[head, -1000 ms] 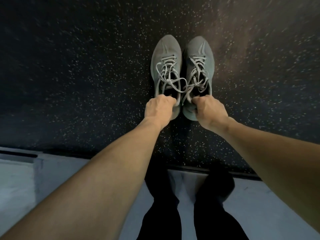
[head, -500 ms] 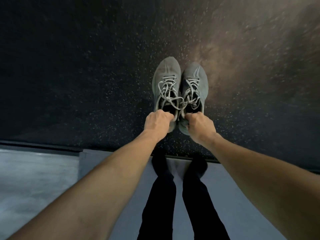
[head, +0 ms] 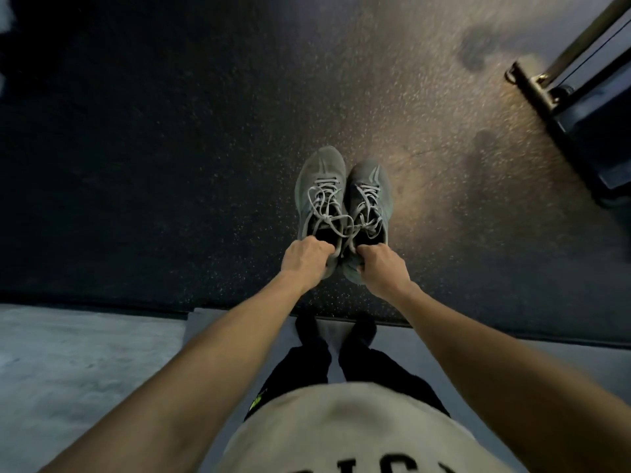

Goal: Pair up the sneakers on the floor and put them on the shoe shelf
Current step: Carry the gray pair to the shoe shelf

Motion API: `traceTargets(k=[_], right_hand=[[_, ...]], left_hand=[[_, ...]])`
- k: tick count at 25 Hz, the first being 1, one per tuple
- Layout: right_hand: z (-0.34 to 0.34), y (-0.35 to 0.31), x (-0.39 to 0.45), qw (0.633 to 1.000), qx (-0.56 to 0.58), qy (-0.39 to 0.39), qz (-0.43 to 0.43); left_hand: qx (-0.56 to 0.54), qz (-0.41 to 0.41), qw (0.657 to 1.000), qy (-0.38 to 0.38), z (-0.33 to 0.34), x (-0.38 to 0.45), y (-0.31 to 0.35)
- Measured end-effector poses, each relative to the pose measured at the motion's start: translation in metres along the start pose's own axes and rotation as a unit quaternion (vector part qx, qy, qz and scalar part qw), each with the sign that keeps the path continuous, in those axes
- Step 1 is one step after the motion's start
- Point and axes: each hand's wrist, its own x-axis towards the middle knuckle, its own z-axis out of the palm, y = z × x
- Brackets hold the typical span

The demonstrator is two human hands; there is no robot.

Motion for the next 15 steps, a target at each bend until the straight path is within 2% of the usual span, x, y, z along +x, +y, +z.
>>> traceTargets(k=[9,15], right_hand=[[-0.011,0.011,-0.063,0.999,0.005,0.036,0.002],[-0.01,0.033,-0.096,0.996,0.015,0.076,0.041]], left_hand=[[0.011,0.013,1.0,0.012,-0.013,-0.048,0.039],[0.042,0.068,0.997,0.016,-0.012,-0.054,0.074]])
